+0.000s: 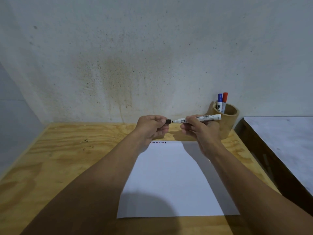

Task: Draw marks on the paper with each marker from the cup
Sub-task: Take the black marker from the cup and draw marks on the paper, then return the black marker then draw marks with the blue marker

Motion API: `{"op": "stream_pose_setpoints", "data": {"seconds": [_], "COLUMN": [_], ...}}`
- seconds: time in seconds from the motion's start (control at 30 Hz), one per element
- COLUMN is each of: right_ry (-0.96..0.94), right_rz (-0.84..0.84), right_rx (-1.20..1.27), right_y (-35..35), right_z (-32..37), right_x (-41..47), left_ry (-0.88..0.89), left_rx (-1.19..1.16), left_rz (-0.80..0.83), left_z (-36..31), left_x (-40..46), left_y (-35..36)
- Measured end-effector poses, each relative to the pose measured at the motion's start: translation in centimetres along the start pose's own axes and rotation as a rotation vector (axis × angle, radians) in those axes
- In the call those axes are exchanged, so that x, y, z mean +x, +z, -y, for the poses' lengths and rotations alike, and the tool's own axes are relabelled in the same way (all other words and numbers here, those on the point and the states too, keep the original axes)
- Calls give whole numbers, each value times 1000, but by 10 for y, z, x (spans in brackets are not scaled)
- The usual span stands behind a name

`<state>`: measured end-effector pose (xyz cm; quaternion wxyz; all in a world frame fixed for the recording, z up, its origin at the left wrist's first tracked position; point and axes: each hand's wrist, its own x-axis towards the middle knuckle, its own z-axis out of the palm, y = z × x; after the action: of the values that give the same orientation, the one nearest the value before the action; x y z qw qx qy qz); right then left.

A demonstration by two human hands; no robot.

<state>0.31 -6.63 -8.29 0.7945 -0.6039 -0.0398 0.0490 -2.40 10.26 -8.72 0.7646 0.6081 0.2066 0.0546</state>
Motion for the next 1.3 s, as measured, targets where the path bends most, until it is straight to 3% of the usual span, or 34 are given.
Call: {"op": "stream_pose_setpoints", "data": {"seconds": [0.83, 0.97, 1.13, 1.3], "right_ry": [-111, -104, -234, -227], "right_rz": [161, 137, 41, -17], "right_rx": [-106, -194, -335, -920], "right_y": [-26, -41, -72, -103], "right_z": [29, 40, 76, 131], "right_x": [0, 3, 17, 28], "left_ry": [105, 202, 386, 680], "left_rx": [-73, 126, 487, 960], "left_rz": [73, 107, 31, 51], "left_z": [-4, -6, -6, -5], "left_x": [-19, -17, -14, -11], "left_y": [40, 50, 76, 104]}}
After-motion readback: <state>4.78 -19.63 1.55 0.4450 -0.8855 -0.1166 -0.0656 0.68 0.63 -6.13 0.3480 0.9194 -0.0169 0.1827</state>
